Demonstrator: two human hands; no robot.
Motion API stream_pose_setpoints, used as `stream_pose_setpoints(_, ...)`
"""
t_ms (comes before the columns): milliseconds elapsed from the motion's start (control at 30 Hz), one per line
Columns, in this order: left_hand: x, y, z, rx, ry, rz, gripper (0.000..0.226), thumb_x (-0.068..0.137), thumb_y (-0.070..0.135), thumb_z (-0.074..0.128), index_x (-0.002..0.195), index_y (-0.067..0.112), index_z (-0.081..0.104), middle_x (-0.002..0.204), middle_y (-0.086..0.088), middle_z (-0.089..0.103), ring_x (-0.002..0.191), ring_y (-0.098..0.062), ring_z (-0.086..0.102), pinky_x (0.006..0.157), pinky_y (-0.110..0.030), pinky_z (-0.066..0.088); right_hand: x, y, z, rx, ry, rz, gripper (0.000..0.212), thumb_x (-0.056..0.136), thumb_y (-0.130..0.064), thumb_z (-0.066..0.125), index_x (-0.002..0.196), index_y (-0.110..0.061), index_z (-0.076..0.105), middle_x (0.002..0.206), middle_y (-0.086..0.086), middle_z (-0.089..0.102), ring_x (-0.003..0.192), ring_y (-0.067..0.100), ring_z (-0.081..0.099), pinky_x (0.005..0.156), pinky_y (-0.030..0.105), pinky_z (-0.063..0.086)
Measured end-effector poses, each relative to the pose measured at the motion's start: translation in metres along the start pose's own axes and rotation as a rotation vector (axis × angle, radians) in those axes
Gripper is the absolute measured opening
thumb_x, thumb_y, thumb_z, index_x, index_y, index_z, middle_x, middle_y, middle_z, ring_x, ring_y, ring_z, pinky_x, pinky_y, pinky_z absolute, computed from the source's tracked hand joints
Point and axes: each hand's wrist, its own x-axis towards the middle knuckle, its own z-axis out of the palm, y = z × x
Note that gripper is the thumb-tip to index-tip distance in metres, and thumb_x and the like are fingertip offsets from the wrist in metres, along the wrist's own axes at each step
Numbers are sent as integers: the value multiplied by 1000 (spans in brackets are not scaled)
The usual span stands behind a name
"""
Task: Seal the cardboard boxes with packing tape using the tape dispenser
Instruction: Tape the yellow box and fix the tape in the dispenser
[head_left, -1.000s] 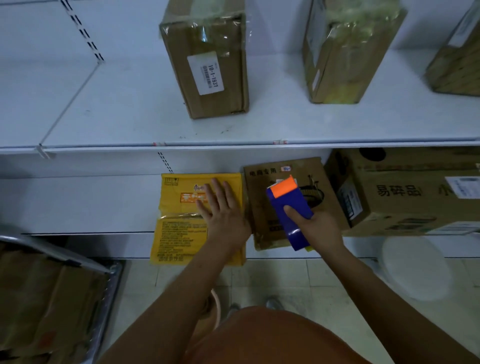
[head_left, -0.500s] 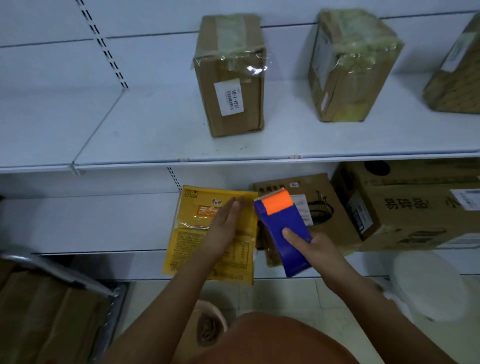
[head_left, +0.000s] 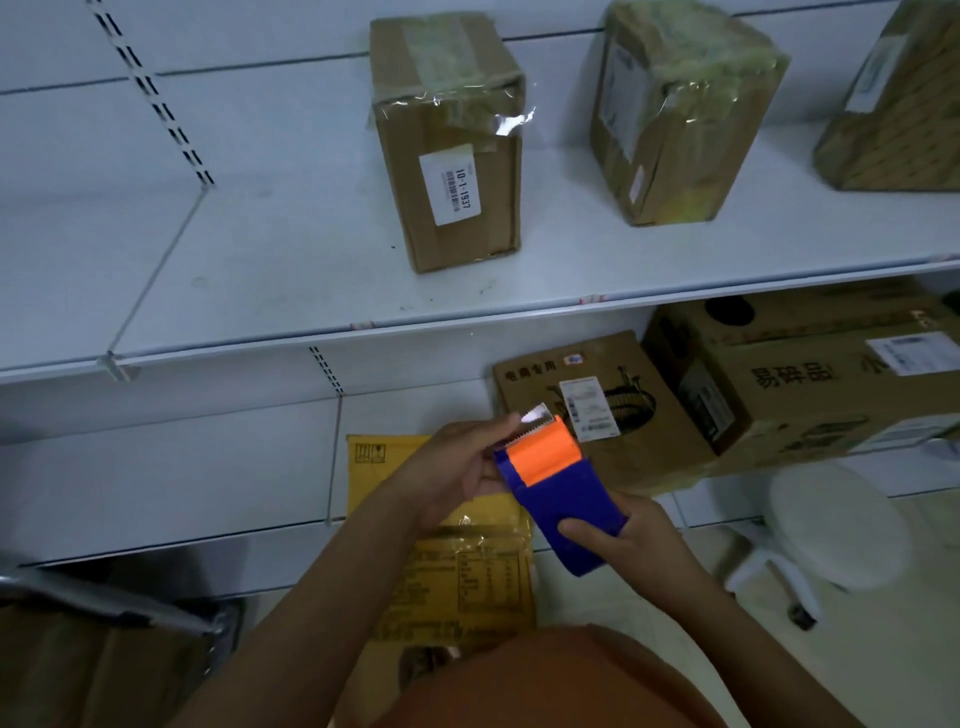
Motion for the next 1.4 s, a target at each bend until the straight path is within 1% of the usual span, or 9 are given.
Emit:
stream_pose_setpoints(167, 12, 5, -5, 152, 96, 45, 30, 87, 25, 72, 109, 4, 74, 96, -10, 76, 88, -16, 72, 71, -23, 57, -10, -5, 6, 8, 14, 22, 26, 71, -46, 71, 88, -26, 69, 82, -15, 73, 75, 2, 68, 62, 15, 48)
stream_pose_setpoints(333, 21, 22, 0, 342, 183, 159, 16, 92, 8, 68, 102, -1, 75, 72, 2, 74, 65, 0, 68, 59, -12, 51, -20, -26, -4, 102, 71, 84, 32, 77, -42, 69, 75, -11, 68, 64, -3, 70, 56, 5, 64, 52, 13, 44)
stream_pose_setpoints(467, 35, 42, -22, 203, 320, 171, 18, 94, 7, 65, 102, -7, 72, 95, -17, 76, 85, -21, 75, 85, -30, 58, -39, -28, -22, 71, -51, 231, 33, 81, -46, 69, 70, -14, 68, 63, -2, 70, 56, 7, 65, 53, 13, 44)
stream_pose_setpoints(533, 42, 45, -31, 248, 317, 130, 24, 96, 11, 63, 106, -10, 70, 102, -20, 74, 91, -26, 74, 95, -38, 52, -48, -22, -28, 99, -73, 333, 47, 78, -51, 68, 83, -5, 72, 72, 3, 74, 64, 15, 70, 61, 18, 48)
stream_pose_setpoints(600, 48, 40, -30, 314, 295, 97, 28, 93, 13, 67, 108, -11, 69, 104, -21, 73, 95, -28, 73, 94, -39, 53, -55, -20, -30, 117, -75, 396, 60, 72, -57, 67, 92, -1, 73, 78, 7, 75, 71, 20, 72, 68, 25, 50)
stream_pose_setpoints(700, 58, 37, -21, 378, 255, 105, 23, 88, 13, 73, 101, -5, 73, 101, -21, 74, 97, -28, 71, 89, -37, 55, -61, -19, -23, 128, -40, 414, 55, 74, -57, 67, 88, -4, 74, 77, 7, 75, 72, 22, 72, 69, 25, 50)
stream_pose_setpoints(900, 77, 51, -14, 408, 194, 85, 15, 89, 11, 73, 96, -2, 72, 94, -10, 74, 77, -12, 70, 68, -18, 55, -62, -24, -12, 245, -3, 459, 55, 79, -55, 65, 94, -3, 74, 82, 9, 76, 77, 23, 73, 72, 26, 52)
stream_pose_setpoints(1200, 88, 48, -31, 635, 244, 115, 13, 69, 22, 83, 73, 13, 75, 89, -14, 76, 90, -26, 73, 83, -35, 57, -58, -35, -6, 297, -32, 450, 51, 80, -55, 65, 88, -6, 74, 79, 8, 76, 68, 17, 72, 62, 20, 52)
stream_pose_setpoints(1400, 93, 21, -35, 893, 223, 114, 11, 84, 21, 75, 78, 14, 79, 82, -8, 75, 83, -19, 69, 81, -34, 56, -51, -35, 0, 291, -45, 472, 53, 81, -56, 65, 95, -5, 74, 84, 9, 76, 78, 23, 74, 73, 28, 56)
